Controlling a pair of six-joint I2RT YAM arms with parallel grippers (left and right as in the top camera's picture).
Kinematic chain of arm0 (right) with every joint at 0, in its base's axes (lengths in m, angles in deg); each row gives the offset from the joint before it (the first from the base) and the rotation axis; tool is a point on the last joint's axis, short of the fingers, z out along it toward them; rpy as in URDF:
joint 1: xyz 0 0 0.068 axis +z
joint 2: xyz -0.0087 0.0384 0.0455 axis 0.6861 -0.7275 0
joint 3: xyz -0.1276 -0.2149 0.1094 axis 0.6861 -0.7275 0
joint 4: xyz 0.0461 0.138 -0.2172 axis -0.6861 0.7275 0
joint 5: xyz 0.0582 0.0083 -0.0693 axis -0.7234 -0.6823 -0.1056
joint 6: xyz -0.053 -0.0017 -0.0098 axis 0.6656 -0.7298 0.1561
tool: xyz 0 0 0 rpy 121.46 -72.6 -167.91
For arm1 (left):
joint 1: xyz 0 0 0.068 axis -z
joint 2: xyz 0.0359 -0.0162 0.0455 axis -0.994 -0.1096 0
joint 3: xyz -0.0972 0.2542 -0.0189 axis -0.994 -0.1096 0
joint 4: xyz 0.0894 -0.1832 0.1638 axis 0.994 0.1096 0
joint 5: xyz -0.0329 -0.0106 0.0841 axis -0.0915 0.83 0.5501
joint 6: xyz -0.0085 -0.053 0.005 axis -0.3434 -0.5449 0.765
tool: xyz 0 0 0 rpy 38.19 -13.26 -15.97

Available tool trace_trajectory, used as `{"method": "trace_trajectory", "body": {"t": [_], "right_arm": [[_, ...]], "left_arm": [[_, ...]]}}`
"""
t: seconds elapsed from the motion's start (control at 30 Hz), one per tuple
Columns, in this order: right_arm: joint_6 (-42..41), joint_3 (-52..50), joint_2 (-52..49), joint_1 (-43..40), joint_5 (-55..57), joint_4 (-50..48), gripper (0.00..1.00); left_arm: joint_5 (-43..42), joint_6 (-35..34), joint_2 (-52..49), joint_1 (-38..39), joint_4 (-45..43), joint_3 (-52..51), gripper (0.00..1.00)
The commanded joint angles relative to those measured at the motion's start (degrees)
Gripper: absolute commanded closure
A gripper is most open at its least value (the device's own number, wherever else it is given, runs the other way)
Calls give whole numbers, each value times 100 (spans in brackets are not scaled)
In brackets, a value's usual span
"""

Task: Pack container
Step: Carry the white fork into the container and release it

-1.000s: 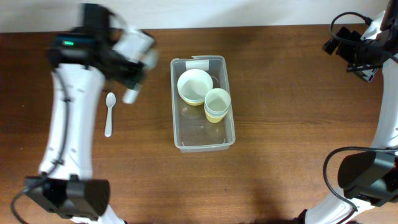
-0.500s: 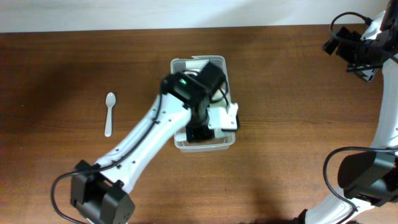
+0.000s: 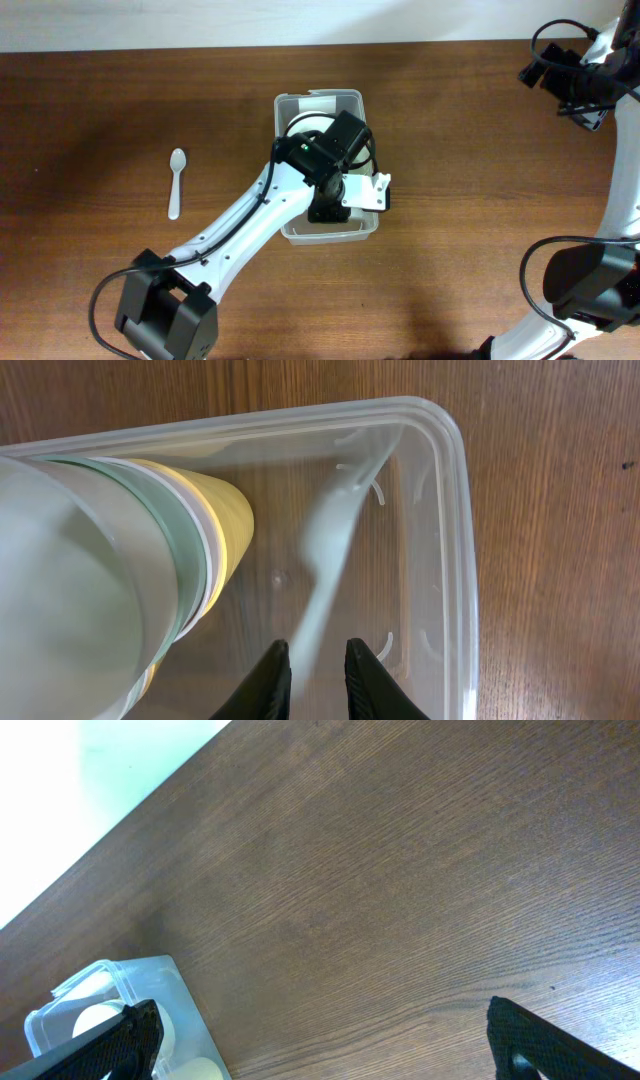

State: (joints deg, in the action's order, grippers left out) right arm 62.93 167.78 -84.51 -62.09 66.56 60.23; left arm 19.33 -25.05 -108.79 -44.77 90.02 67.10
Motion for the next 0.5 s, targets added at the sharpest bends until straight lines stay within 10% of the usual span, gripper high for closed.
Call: {"method": "trace_trajectory", "body": {"t": [0.0,0.23,0.47], "right_arm": [[-28,11,-13,0,11,0,1],[-28,11,-13,0,9,0,1],[-28,11,-13,0,11,2,2]], "left_arm": [[581,-157,-22,-37,214,-2,80],[1895,-1449,529,-315,1086,433,85],[1416,-4107,1342,-2435,651,446,45]]}}
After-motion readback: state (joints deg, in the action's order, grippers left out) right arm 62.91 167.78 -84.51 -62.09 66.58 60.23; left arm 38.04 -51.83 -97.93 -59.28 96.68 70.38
